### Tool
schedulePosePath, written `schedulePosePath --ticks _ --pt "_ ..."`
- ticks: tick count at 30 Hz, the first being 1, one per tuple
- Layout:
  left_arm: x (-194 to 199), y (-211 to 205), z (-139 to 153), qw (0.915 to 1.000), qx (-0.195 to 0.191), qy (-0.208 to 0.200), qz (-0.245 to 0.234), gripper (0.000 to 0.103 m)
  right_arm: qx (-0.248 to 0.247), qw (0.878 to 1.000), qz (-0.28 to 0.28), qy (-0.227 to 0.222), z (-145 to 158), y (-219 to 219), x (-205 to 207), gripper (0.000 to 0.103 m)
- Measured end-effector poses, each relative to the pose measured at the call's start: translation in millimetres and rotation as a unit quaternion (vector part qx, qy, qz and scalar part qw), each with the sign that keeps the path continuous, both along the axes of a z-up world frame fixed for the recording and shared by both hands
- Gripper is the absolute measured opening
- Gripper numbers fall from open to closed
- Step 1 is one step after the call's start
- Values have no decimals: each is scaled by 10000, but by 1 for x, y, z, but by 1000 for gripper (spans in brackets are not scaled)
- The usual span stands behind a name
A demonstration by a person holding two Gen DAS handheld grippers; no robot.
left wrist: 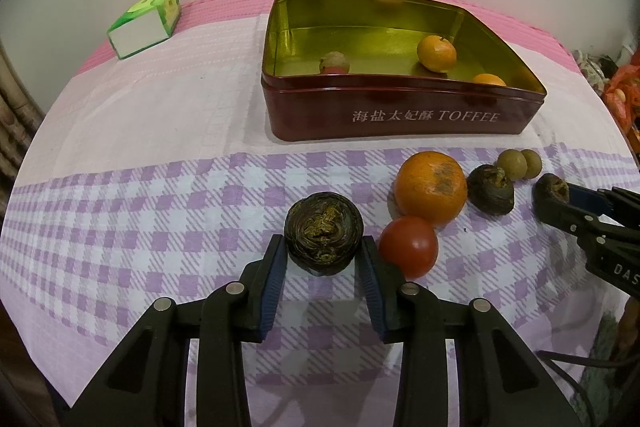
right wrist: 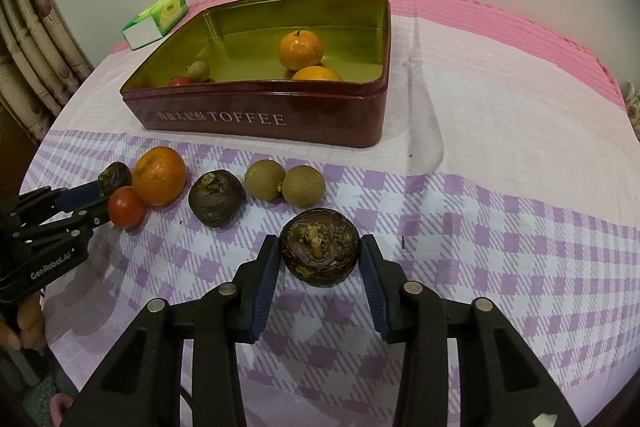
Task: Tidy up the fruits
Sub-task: 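Lift and carry both dark wrinkled fruits over the toffee tin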
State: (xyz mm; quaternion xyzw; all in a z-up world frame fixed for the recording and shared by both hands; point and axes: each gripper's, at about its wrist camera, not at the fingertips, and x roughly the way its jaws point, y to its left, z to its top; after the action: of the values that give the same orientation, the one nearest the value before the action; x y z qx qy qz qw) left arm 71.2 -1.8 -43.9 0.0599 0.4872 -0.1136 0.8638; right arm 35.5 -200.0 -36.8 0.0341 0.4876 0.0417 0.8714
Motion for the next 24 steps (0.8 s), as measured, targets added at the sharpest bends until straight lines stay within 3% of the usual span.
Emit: schedulePosePath --ticks 24 --pt "-9 -11 1 9993 -128 26 -338 36 55 10000 16 12 1 2 -1 37"
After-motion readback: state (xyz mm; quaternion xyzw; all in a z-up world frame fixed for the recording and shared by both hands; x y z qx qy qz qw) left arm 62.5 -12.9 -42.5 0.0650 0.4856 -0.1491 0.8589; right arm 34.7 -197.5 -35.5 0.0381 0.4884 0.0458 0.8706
